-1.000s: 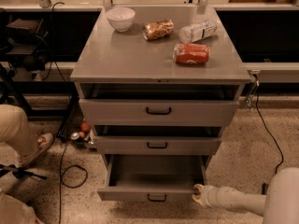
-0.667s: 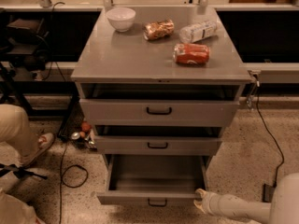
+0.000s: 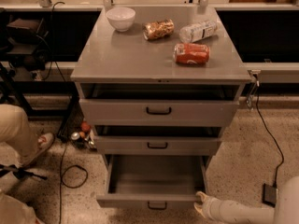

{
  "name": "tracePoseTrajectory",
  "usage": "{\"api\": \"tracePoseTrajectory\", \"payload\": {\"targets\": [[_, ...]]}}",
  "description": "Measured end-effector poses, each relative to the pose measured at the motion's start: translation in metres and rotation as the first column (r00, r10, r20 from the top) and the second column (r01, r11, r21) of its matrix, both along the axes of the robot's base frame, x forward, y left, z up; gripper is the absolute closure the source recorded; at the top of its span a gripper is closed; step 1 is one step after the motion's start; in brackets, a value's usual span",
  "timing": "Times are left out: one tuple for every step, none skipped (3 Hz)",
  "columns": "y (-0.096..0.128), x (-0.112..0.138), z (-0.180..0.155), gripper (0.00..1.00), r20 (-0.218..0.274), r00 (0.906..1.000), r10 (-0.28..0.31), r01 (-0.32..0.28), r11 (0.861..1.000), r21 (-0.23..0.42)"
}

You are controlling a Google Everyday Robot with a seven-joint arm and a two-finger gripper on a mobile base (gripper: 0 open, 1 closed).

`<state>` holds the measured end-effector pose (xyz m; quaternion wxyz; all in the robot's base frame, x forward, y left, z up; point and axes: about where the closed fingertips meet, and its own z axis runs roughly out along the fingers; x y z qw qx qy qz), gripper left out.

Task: Open bottom drawer

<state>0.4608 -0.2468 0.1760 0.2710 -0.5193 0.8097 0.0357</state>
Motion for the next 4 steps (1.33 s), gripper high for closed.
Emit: {"api": "tracePoseTrajectory", "payload": {"targets": [[0.000,0.002,0.005,1.00,0.000,1.0000,0.000,0.000,1.000,0.000],[0.000,0.001,0.006,1.00,0.000,1.0000,0.000,0.000,1.000,0.000],[0.000,-0.012,0.002,1.00,-0.010,0.9996,-0.026,0.027,1.000,0.012],[0.001,-0.011,0.005,1.00,-0.010,0.9996,-0.027,0.027,1.000,0.013]]}}
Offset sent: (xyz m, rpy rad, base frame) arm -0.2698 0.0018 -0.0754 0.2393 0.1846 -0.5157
